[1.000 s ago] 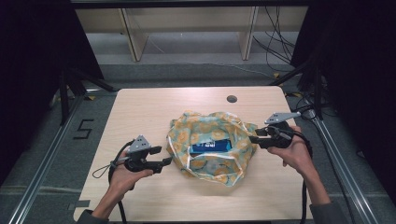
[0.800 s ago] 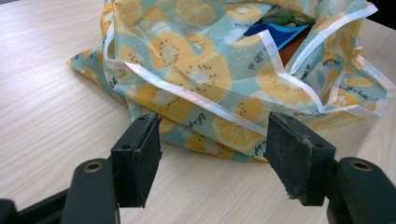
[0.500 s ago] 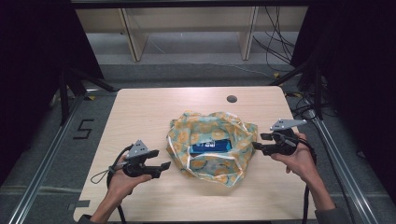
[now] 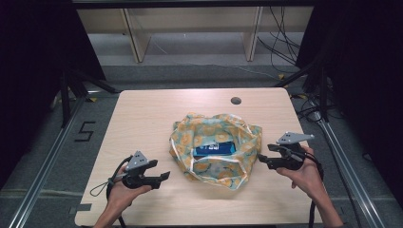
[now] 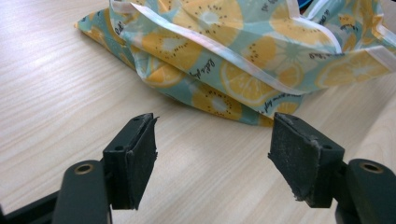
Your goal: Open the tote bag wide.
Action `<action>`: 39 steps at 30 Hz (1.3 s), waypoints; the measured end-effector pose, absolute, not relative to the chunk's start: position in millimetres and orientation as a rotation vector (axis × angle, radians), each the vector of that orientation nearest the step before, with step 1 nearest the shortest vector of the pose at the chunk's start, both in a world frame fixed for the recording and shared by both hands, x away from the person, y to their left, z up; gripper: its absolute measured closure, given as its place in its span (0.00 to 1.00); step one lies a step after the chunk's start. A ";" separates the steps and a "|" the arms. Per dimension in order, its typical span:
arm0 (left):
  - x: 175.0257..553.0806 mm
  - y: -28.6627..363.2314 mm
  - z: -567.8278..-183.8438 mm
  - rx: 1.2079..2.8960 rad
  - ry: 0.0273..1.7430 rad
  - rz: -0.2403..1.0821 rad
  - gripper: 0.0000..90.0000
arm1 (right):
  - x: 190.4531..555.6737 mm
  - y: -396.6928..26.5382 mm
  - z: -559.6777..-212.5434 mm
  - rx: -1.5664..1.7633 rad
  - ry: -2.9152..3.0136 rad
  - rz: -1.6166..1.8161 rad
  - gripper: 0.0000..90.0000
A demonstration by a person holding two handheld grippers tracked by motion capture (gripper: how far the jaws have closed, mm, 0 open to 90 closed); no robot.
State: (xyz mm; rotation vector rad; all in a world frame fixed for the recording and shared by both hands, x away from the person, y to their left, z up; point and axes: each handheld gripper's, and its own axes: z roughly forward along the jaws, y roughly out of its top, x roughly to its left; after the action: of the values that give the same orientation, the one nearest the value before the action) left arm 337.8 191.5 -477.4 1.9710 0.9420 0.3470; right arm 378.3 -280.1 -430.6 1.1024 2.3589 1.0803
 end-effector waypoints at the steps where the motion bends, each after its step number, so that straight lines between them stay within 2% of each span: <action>1: 336.4 190.8 -478.2 1.958 0.945 0.354 0.34 | 375.9 -280.8 -432.3 1.110 2.361 1.079 0.45; 13: 321.2 190.7 -486.1 1.950 0.942 0.347 0.32 | 351.7 -280.8 -446.8 1.174 2.349 1.104 0.40; 17: 316.9 192.8 -487.6 1.995 0.923 0.361 0.32 | 342.5 -276.9 -454.0 1.183 2.364 1.092 0.40; 28: 302.5 190.0 -493.5 1.963 0.942 0.369 0.30 | 320.4 -278.6 -469.9 1.099 2.386 1.045 0.39; 39: 290.7 183.1 -497.3 2.023 0.908 0.375 0.27 | 296.6 -279.5 -479.2 1.123 2.393 1.050 0.36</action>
State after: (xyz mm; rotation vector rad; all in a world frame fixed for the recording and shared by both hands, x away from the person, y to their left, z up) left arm 290.7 183.1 -497.3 2.0232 0.9077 0.3749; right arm 296.6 -279.5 -479.2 1.1230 2.3930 1.0499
